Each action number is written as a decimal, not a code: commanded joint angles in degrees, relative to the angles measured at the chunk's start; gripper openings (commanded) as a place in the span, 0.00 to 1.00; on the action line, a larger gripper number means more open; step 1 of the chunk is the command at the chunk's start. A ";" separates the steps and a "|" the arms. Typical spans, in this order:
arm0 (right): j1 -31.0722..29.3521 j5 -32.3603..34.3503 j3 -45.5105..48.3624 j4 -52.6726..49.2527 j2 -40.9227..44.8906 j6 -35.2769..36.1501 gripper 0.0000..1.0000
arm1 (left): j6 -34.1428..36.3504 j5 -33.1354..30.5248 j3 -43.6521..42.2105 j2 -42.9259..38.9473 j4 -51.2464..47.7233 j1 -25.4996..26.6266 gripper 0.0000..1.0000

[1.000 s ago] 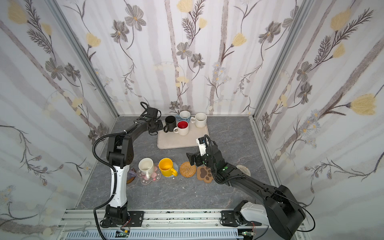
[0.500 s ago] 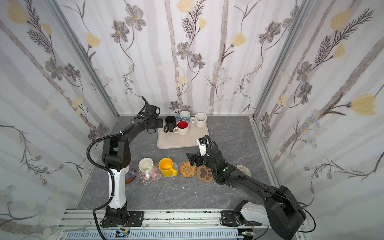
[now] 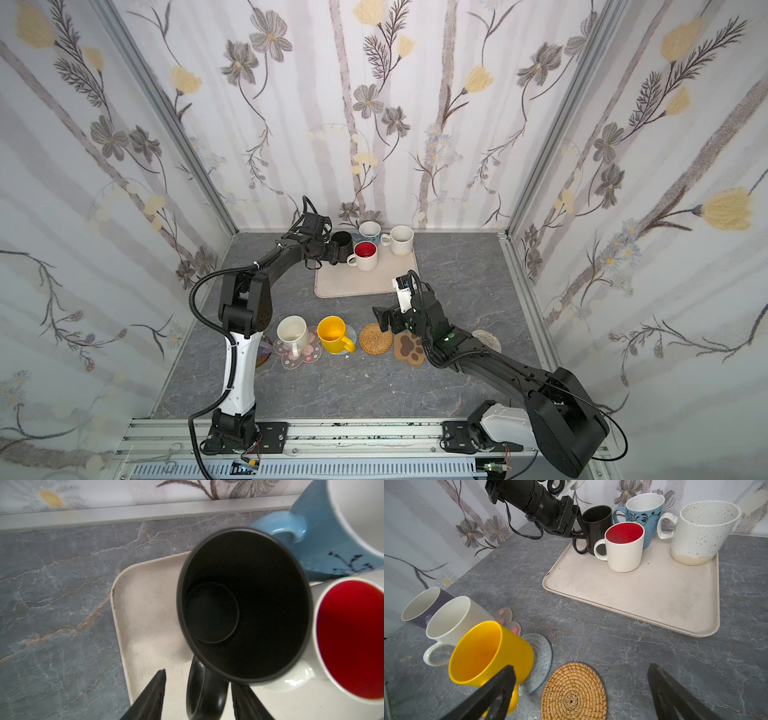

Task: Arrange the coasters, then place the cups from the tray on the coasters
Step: 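Grasp the black mug by its rim with the left gripper and lift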

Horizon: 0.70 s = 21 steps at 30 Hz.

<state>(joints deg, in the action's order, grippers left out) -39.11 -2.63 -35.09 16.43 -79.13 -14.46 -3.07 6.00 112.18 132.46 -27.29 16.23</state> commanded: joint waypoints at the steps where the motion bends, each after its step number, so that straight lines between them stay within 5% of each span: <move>1: 0.00 -0.44 -0.51 2.36 -0.32 -0.05 1.00 | 1.33 0.22 0.93 0.60 0.39 0.18 0.54; 11: 0.00 -0.15 -0.95 1.80 -1.58 -0.05 1.00 | 1.62 -1.46 2.81 3.31 0.39 0.79 0.47; 21: -0.06 0.00 -1.12 1.75 -2.21 -0.05 1.00 | 2.12 -3.58 4.36 4.32 0.39 1.85 0.27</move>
<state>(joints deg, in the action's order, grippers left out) -39.11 -2.61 -35.64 16.32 -80.95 -14.46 -1.54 3.97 115.85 136.57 -27.88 17.87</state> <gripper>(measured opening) 0.996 0.284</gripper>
